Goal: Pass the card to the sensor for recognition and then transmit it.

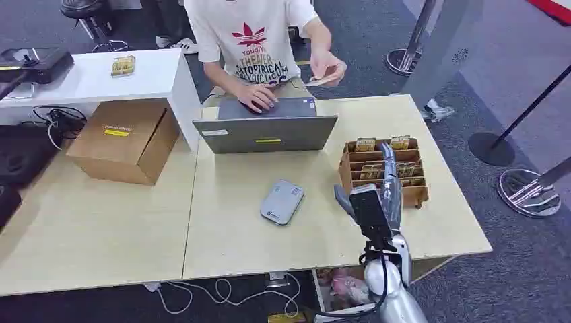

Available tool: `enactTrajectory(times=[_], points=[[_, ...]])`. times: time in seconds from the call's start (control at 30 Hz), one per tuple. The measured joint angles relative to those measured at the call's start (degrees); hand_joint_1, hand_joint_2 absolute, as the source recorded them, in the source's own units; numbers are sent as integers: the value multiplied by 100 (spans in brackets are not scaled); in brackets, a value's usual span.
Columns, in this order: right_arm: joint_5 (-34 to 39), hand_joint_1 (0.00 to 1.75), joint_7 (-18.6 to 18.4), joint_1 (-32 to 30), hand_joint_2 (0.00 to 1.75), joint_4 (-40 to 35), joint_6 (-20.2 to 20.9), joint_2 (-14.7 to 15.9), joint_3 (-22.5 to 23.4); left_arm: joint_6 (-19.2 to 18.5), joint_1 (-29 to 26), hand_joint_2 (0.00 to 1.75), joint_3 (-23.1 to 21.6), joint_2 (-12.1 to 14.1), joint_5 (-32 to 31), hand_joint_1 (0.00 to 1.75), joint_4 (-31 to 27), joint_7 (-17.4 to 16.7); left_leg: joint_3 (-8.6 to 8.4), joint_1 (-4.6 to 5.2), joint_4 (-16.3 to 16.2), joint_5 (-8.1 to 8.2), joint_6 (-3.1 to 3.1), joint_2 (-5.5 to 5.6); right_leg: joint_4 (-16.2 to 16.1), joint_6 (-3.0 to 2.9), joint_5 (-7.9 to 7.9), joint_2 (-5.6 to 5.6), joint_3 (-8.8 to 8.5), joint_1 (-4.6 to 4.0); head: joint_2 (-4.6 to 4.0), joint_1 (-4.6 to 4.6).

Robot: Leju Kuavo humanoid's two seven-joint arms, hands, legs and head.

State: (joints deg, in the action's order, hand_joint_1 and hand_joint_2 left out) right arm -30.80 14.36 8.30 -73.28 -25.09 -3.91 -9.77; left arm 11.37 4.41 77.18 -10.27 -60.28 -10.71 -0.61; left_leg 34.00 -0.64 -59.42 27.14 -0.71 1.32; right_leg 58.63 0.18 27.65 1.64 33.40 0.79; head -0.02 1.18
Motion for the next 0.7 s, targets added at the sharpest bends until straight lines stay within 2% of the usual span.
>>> enactTrajectory(times=[0.07,0.2,0.33,0.7], points=[[-24,0,13,63,175,59,-44,2,-37,0,0,0,0,0,0,0,0,2,1,0,0,0,0,1,0,0,0,0,0,0,0,0],[-397,0,83,257,175,220,-471,24,-216,-2,1,0,0,0,-6,0,0,39,2,0,0,0,0,-2,1,0,0,1,1,0,0,0],[-882,0,-19,576,175,437,-852,52,-400,-61,1,0,0,0,-101,0,0,131,1,0,0,0,0,-1,0,0,0,1,1,0,0,0],[-1647,0,-243,1092,175,926,-984,96,-603,-101,6,0,0,4,-168,0,0,138,1,0,0,0,0,-1,1,-1,-1,1,1,0,0,0]])
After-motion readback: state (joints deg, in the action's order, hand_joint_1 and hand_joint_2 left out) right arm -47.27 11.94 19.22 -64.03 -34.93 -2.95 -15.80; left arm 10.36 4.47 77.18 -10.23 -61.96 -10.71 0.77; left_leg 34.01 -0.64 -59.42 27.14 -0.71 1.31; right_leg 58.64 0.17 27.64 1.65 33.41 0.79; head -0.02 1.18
